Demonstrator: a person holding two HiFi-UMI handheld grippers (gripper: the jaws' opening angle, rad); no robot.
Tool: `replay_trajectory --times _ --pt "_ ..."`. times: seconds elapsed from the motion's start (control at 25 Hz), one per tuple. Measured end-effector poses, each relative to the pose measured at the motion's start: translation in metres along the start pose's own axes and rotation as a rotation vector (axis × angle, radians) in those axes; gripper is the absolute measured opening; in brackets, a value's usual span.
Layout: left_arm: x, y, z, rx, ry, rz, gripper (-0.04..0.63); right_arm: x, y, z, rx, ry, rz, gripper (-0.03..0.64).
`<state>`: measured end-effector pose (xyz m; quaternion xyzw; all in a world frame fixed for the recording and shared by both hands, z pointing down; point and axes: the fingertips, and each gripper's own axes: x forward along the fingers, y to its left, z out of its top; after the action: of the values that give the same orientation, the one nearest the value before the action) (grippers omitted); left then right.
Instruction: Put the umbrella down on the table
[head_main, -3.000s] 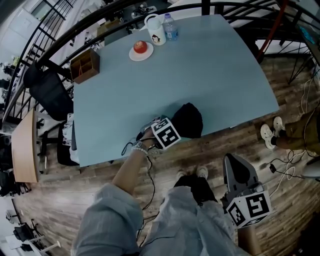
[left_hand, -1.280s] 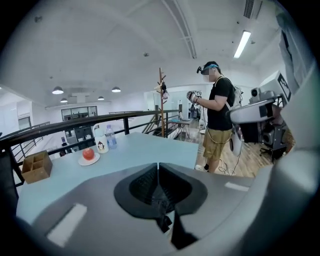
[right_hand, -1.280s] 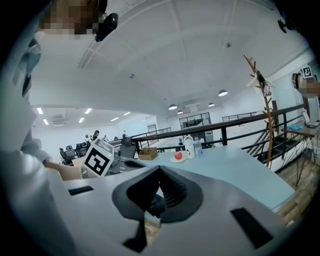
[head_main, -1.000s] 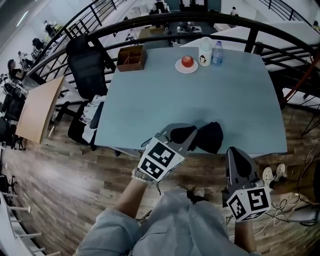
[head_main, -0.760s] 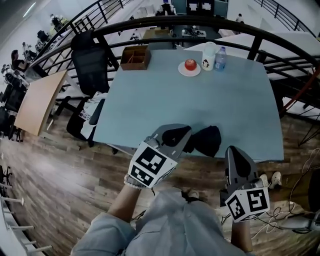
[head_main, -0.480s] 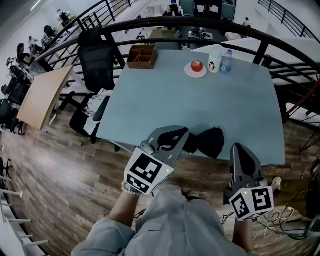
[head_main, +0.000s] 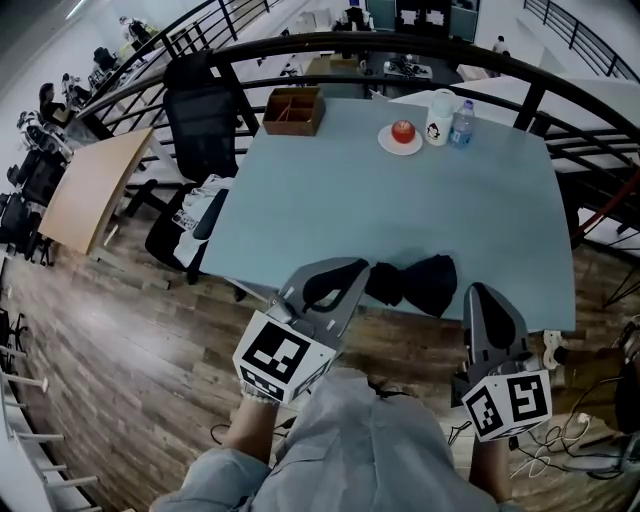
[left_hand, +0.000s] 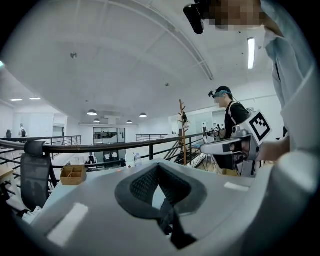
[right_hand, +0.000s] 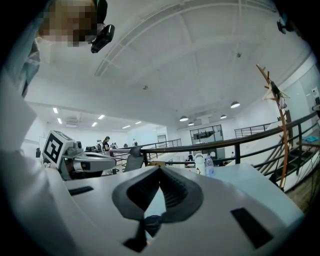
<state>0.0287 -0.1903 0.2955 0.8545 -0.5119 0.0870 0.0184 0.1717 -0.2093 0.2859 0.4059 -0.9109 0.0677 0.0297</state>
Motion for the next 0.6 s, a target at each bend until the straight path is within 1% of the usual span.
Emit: replay_trajectory --times 0.24,0.44,0.52,0.6 --pt "0.0 0.0 0.006 -0.011 -0.01 -0.013 0.005 0.001 0.002 0.003 -0.001 -0.008 -0.002 -0.002" --pt "0.003 -0.008 0.009 0.061 -0.012 -0.043 0.005 0.0 0.001 0.002 -0.001 -0.003 -0.009 -0.002" --pt "0.005 -0.011 0.01 0.058 -0.011 -0.05 0.005 0.0 0.001 0.001 -0.001 0.0 -0.013 -0.002" --pt "0.007 -0.012 0.01 0.038 -0.011 -0.058 0.005 0.001 0.001 0.001 -0.004 0.001 -0.015 -0.002"
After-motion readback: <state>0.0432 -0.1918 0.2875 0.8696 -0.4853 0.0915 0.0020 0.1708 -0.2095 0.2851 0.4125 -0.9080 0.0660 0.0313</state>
